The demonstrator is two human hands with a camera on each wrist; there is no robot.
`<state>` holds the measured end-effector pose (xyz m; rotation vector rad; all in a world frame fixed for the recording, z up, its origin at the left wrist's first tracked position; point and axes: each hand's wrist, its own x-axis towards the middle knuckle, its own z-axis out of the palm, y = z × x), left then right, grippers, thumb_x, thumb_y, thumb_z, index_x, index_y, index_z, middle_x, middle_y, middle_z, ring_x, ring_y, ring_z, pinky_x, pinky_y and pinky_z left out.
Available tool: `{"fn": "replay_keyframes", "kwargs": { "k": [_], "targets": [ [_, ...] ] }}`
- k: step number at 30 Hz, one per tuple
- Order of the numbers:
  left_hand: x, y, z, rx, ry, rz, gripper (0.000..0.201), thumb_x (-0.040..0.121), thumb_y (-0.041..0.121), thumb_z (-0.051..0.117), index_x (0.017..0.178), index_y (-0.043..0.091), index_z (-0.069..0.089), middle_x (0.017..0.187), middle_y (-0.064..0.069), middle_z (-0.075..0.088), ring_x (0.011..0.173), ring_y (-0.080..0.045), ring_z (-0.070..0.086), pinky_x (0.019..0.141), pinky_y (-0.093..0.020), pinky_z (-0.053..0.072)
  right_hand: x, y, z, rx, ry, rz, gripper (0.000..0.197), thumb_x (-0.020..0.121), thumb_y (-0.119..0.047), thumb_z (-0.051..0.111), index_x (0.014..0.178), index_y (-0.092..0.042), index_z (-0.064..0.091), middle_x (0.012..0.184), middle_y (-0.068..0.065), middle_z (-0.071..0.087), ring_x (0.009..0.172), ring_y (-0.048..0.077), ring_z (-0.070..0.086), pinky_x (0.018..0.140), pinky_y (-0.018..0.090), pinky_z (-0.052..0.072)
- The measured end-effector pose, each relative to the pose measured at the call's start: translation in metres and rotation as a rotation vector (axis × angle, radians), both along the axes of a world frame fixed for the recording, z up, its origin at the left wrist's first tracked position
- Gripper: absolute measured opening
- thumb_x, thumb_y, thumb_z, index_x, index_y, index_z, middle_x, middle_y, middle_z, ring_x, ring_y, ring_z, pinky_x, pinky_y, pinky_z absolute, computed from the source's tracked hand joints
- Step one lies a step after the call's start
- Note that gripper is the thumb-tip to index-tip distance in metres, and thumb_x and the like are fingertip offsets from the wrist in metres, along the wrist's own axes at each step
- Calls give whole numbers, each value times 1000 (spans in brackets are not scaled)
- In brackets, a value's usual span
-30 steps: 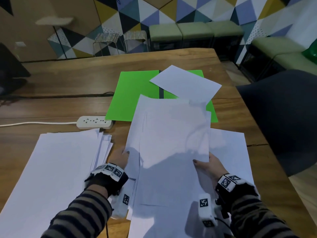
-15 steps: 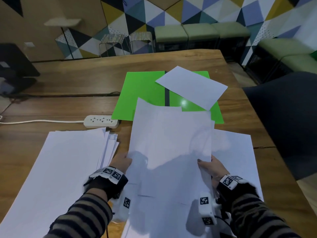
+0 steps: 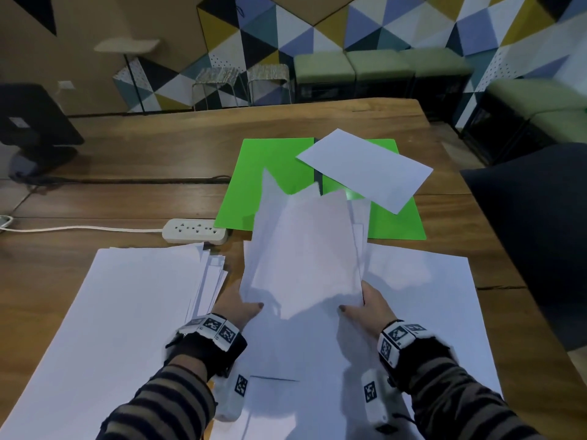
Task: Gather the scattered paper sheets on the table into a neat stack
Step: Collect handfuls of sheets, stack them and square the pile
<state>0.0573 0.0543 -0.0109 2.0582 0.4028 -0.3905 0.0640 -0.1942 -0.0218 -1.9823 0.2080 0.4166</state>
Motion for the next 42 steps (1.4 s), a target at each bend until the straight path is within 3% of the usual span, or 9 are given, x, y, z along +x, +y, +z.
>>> {"fn": "replay_keyframes", "kwargs": {
  "k": [5, 8, 14, 20, 24, 27, 31, 36, 42],
  "targets": [
    [5, 16, 28, -72, -139, 105, 15, 83, 7, 63, 96, 0, 63, 87, -18, 68, 83, -34, 64, 80, -43, 53, 2, -2, 8, 246, -93, -223, 9, 86, -11, 63, 84, -17, 56, 80, 1, 60, 73, 12, 55, 61, 13, 44],
    [9, 32, 44, -139, -195, 200, 13, 86, 2, 61, 98, 0, 62, 79, -13, 66, 74, -31, 62, 70, -36, 50, 4, -25, 7, 201, -116, -505, 10, 92, -21, 55, 88, -12, 56, 90, 6, 58, 77, 13, 55, 64, 7, 44],
    [4, 29, 49, -224, -202, 223, 15, 86, -2, 59, 101, -5, 60, 77, -17, 64, 66, -28, 60, 61, -31, 49, -17, -88, 0, -547, 170, -749, 62, 73, -35, 74, 124, -13, 45, 134, 22, 34, 120, 39, 34, 102, 50, 31],
    [2, 8, 34, -245, 20, 100, 18, 79, 8, 71, 74, -1, 56, 75, -16, 57, 72, -27, 56, 69, -31, 44, -35, -101, 5, -550, 231, -609, 97, 62, -24, 85, 139, -9, 28, 135, 27, 29, 122, 42, 34, 100, 46, 32],
    [4, -12, 6, -57, 98, 112, 23, 75, 9, 74, 70, 17, 54, 84, -11, 59, 90, -28, 59, 89, -43, 49, -32, -77, 2, -438, 205, -443, 74, 59, -12, 81, 120, -6, 40, 111, 15, 53, 107, 34, 54, 83, 36, 46],
    [-2, -35, 6, 11, 144, 37, 10, 77, 14, 65, 86, 10, 64, 98, -13, 65, 98, -33, 62, 91, -41, 50, -31, -57, -5, -420, 244, -299, 51, 61, -22, 72, 102, -12, 43, 94, 7, 58, 95, 30, 60, 82, 37, 51],
    [2, -56, 6, -25, 180, -40, 53, 57, 34, 59, 106, 11, 61, 108, -8, 64, 105, -30, 60, 94, -36, 48, -24, -46, -9, -436, 287, -238, 28, 80, -21, 59, 106, -17, 53, 118, 10, 53, 112, 30, 50, 89, 29, 41],
    [13, -61, -10, -125, 158, 87, 81, 36, 34, 73, 110, 6, 58, 110, -12, 66, 96, -28, 64, 83, -37, 54, -24, -45, 0, -480, 260, -361, 28, 80, -23, 56, 107, -27, 54, 130, 10, 24, 118, 34, 28, 99, 38, 32],
    [13, -73, -1, -16, 220, 37, 66, 61, 27, 75, 119, 1, 55, 117, -13, 62, 105, -29, 60, 84, -35, 48, -19, -50, -3, -171, 230, -453, 57, 79, -38, 66, 122, -12, 39, 116, 10, 50, 110, 31, 52, 87, 32, 40]
  ]
}}
